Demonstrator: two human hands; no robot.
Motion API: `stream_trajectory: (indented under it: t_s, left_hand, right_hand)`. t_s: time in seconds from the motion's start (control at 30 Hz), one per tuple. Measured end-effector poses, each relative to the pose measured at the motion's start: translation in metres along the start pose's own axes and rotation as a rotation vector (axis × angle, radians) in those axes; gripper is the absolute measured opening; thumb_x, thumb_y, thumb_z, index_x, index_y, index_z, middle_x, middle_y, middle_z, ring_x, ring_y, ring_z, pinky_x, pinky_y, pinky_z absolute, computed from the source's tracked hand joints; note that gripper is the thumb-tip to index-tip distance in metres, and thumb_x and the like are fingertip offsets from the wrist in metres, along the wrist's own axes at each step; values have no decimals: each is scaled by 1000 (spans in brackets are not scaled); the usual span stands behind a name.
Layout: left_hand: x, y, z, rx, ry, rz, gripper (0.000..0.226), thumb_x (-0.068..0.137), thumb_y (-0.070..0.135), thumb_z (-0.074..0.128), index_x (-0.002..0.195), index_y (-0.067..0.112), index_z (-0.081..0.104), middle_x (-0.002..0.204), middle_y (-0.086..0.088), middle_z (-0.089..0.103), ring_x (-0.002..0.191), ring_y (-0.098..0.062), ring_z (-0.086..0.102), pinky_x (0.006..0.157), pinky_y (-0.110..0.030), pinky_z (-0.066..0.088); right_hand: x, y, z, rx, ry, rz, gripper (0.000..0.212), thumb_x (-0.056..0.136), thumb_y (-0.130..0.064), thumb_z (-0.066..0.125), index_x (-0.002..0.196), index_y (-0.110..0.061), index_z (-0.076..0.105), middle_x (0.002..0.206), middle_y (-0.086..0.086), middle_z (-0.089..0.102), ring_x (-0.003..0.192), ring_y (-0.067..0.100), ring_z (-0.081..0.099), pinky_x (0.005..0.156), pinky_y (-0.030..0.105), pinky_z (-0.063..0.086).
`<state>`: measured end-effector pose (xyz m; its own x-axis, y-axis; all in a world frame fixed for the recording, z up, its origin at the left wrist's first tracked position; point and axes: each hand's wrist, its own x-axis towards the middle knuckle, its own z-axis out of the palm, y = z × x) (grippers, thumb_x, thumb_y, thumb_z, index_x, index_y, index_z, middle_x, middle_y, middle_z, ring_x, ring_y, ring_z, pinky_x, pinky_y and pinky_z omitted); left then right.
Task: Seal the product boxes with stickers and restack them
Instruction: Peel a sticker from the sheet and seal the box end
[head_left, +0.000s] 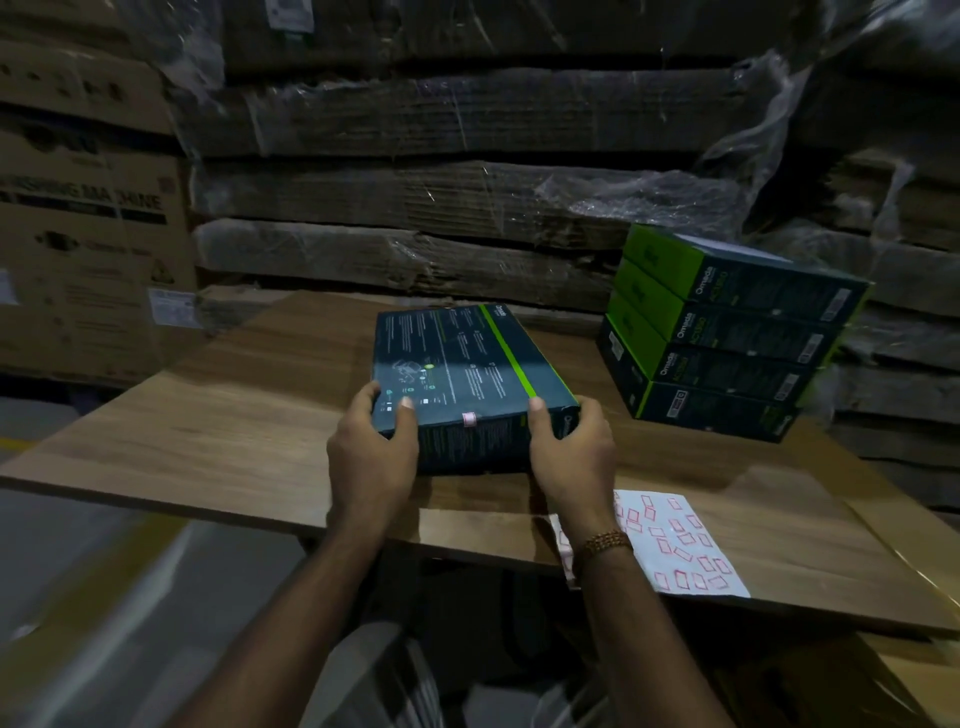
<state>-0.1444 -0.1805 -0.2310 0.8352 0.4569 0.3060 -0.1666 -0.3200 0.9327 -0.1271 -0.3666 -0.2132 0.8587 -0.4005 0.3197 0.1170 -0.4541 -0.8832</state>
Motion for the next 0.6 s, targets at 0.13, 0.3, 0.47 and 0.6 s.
stream_trajectory:
  t_s: [0.13,0.3,0.47,0.6]
  left_hand:
    - [0,0,2,-46,-11,-40,53,112,38,53,161,19,45,138,4,57,89,7,52,56,-3,45]
    - [8,-3,2,-173,-95,-93,47,110,40,58,154,25,55,135,5,66,108,-6,67,78,-21,58]
    - [14,21,11,-340,-342,-368,26,112,33,56,127,22,74,118,0,76,101,-16,72,76,-37,61]
    - [38,59,-8,-324,-356,-337,50,111,58,41,135,25,68,137,0,68,115,-23,63,80,-38,51]
  right_hand:
    - [6,-16,3,174,80,-38,45,94,-49,75,129,-23,63,122,2,65,110,19,65,97,41,58]
    - [11,-44,-4,281,194,-191,47,86,-42,85,128,-27,69,124,-2,63,106,5,66,100,37,58]
    - [9,-83,-9,217,242,-530,47,85,-27,88,129,-20,73,132,3,60,123,15,62,106,31,54]
    - [-1,-97,-8,68,128,-723,50,87,-23,87,134,-20,71,141,2,59,133,17,55,112,31,48]
